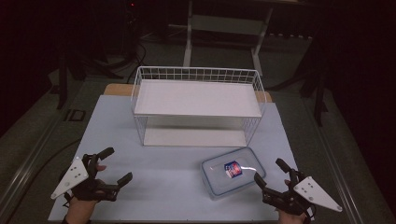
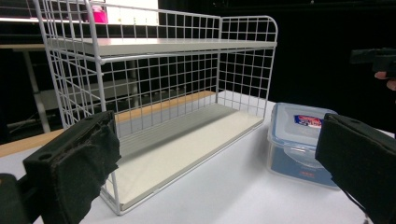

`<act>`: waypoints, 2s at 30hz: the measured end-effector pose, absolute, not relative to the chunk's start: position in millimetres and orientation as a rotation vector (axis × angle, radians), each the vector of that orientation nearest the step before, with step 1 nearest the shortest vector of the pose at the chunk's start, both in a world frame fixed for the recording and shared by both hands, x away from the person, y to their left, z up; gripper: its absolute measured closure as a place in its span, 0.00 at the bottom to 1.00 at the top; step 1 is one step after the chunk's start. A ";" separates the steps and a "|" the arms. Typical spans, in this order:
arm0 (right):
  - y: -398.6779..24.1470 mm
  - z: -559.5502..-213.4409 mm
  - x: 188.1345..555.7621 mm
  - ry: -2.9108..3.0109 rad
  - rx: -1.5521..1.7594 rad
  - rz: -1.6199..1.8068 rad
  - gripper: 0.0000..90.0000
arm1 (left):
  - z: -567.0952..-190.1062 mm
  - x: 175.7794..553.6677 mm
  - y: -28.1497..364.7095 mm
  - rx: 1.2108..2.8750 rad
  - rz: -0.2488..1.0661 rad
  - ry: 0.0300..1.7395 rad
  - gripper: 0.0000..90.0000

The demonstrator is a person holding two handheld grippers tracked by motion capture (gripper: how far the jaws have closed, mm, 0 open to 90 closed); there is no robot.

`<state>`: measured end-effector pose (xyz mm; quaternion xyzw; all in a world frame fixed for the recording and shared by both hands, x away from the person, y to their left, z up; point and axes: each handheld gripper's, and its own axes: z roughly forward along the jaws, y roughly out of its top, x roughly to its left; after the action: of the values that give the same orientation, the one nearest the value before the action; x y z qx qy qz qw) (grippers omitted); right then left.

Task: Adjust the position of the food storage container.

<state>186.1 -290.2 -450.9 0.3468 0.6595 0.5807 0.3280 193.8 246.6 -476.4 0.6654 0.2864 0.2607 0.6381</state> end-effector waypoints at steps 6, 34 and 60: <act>-285.9 -441.9 185.1 1.742 0.891 1.531 0.14 | -475.2 191.0 243.1 1.526 0.596 0.638 0.00; -257.8 -474.0 179.2 2.155 0.997 1.419 0.71 | -475.0 191.3 238.4 1.533 0.587 0.600 0.00; -224.8 -503.6 191.2 2.438 0.828 1.250 1.00 | -476.9 192.6 234.8 1.559 0.576 0.586 0.00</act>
<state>191.2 -224.8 -503.6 0.2866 0.8434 0.4326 0.1391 192.6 234.8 -476.9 0.6825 0.2565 0.2520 0.6363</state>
